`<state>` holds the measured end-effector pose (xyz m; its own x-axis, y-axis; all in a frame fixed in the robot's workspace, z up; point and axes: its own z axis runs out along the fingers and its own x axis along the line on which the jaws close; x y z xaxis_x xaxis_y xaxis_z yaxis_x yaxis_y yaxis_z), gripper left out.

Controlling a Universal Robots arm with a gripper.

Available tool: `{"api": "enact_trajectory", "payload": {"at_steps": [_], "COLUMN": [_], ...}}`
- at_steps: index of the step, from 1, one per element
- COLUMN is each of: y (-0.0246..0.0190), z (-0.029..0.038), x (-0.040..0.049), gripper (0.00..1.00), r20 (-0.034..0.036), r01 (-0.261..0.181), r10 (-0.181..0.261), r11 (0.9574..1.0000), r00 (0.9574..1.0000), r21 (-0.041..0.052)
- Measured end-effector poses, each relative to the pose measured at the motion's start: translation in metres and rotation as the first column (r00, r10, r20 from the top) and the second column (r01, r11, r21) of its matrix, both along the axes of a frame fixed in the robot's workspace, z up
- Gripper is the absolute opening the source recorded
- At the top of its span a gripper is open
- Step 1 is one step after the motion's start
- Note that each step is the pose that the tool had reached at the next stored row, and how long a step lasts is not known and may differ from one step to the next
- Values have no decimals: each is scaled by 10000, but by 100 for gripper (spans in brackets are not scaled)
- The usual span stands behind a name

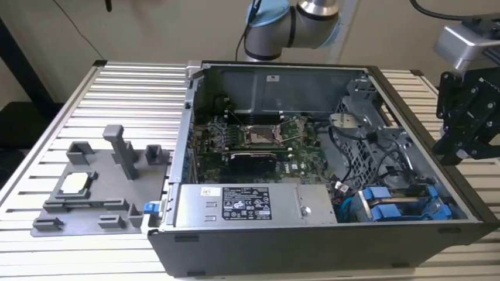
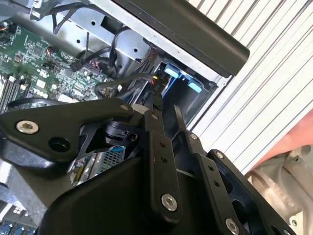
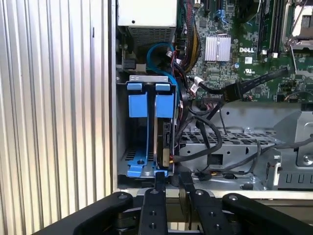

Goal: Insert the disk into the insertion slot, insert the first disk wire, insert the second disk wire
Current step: 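Insert the first disk wire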

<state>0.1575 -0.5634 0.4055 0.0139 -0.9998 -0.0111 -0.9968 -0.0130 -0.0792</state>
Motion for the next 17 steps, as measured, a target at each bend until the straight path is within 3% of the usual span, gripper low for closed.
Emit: {"api": "enact_trajectory", "payload": {"at_steps": [8,17], "y": [198,522], "z": [0,-2], "x": [-4,-38], "gripper": [27,27], "r20": [0,0], "r01": [4,4], "r10": [-4,-4], "r11": [10000,9999], "r00": [10000,10000], "r21": [-33,-133]}}
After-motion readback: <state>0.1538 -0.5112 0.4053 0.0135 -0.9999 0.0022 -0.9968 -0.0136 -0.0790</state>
